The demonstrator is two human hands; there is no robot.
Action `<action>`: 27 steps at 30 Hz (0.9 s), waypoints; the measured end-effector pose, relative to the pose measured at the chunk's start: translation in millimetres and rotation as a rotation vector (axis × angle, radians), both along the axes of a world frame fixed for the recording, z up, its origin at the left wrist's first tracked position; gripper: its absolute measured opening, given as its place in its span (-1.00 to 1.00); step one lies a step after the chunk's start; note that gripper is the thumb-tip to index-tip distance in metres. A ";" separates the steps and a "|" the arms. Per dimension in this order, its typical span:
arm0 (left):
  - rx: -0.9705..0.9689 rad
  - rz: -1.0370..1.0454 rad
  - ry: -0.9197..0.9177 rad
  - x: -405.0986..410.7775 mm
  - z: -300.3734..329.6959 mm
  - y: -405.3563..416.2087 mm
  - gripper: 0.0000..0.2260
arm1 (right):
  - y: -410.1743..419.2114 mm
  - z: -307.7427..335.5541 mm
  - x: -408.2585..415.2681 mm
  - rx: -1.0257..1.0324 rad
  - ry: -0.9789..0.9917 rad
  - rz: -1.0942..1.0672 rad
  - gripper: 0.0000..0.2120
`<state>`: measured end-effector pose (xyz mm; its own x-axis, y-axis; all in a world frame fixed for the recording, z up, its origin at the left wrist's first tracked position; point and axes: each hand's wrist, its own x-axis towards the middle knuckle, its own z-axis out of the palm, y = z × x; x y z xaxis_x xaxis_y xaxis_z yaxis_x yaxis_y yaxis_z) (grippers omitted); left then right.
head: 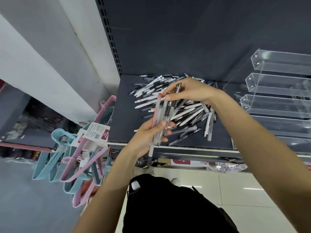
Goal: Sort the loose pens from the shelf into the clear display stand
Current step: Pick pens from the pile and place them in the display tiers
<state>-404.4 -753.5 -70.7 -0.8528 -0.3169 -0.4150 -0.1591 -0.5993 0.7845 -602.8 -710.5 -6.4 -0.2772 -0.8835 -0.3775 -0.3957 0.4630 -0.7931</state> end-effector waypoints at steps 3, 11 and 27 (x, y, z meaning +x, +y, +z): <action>0.027 -0.017 0.032 2.5 2.9 -2.9 -0.79 | -15.3 4.6 -0.4 0.036 -0.001 0.070 -0.82; -0.004 0.007 -0.009 7.6 -2.3 4.9 -0.83 | -30.6 -1.1 -6.8 0.138 -0.076 0.236 -0.82; -0.404 -0.203 -0.132 7.4 -12.3 8.7 -0.90 | -16.6 6.7 10.5 -0.048 0.286 0.772 -0.81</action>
